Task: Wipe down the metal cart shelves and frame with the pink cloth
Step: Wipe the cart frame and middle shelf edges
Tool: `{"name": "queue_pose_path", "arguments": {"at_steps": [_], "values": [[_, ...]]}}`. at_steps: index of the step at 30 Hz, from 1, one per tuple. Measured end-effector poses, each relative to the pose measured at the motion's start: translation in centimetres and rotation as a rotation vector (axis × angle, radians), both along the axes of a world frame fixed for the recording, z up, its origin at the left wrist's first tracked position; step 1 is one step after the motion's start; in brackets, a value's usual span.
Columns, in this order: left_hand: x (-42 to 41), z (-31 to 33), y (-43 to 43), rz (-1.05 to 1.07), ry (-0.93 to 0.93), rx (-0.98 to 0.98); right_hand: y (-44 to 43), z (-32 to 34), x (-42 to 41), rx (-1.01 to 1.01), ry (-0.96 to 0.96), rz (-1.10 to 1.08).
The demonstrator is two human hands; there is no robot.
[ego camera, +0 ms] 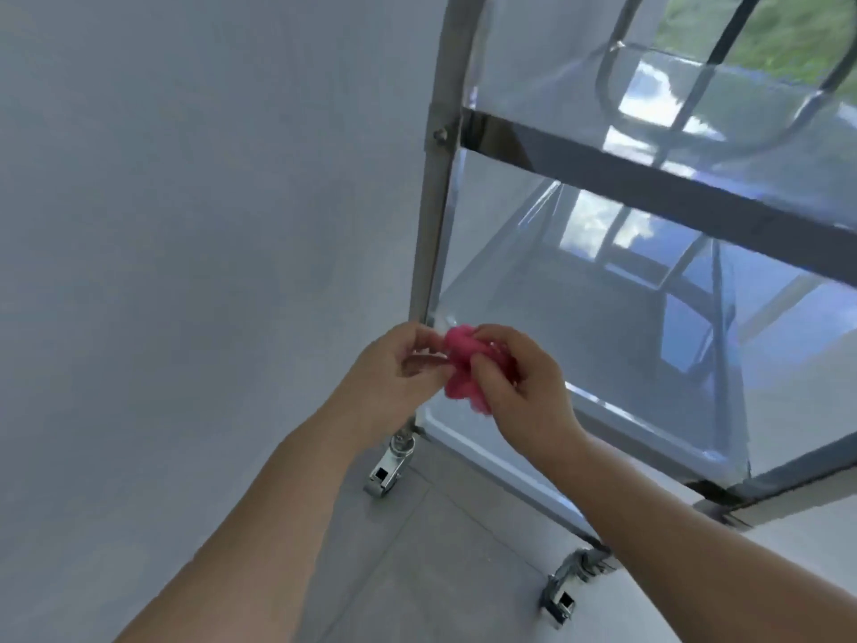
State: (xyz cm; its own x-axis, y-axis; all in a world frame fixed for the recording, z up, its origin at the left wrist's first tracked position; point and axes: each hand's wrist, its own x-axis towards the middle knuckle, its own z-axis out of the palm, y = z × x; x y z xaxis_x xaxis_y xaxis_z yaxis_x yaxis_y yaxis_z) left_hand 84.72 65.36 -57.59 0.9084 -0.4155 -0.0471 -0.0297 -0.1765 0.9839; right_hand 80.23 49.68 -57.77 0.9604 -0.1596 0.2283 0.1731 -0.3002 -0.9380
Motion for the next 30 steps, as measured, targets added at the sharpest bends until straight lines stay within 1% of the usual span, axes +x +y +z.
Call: {"name": "queue_pose_path", "arguments": {"at_steps": [1, 3, 5, 7, 9, 11, 14, 16, 18, 20, 24, 26, 30], "values": [[-0.7, 1.7, 0.7, 0.028, 0.025, -0.014, 1.2, 2.0, -0.5, 0.099, 0.088, 0.01], [-1.8, 6.3, 2.0, 0.08, 0.04, 0.005, 3.1, 6.1, -1.3, 0.164, 0.202, 0.068], [-2.8, 11.8, 3.4, 0.119, 0.001, 0.08, 4.6, 10.5, -2.1, 0.207, 0.287, 0.114], [-3.9, 17.3, 4.5, 0.123, -0.052, 0.175, 5.6, 15.7, -3.1, 0.315, 0.384, 0.139], [-5.4, 23.2, 5.1, 0.124, -0.026, 0.205, 5.9, 21.4, -4.4, 0.382, 0.466, 0.193], [-7.1, 29.2, 5.0, 0.127, 0.007, 0.236, 5.7, 27.3, -6.1, 0.371, 0.521, 0.255], [-9.8, 38.5, 3.8, 0.127, -0.005, 0.27, 4.3, 36.3, -8.5, 0.354, 0.554, 0.34], [-11.9, 43.8, 2.6, 0.145, -0.024, 0.281, 2.4, 40.7, -10.0, 0.298, 0.537, 0.362], [-13.8, 48.1, 1.3, 0.193, -0.115, 0.34, 0.0, 44.6, -11.4, 0.205, 0.473, 0.329], [-15.8, 51.2, 0.0, 0.249, -0.172, 0.351, -2.5, 47.5, -13.0, 0.171, 0.42, 0.268], [-19.1, 53.7, -2.9, 0.303, -0.18, 0.274, -7.2, 51.0, -16.4, 0.265, 0.357, 0.216], [-20.4, 53.5, -4.4, 0.263, -0.164, 0.218, -9.0, 51.3, -18.3, 0.286, 0.326, 0.137], [-22.1, 51.8, -7.5, 0.118, -0.068, 0.084, -11.5, 51.0, -21.9, 0.316, 0.286, -0.034]]}}
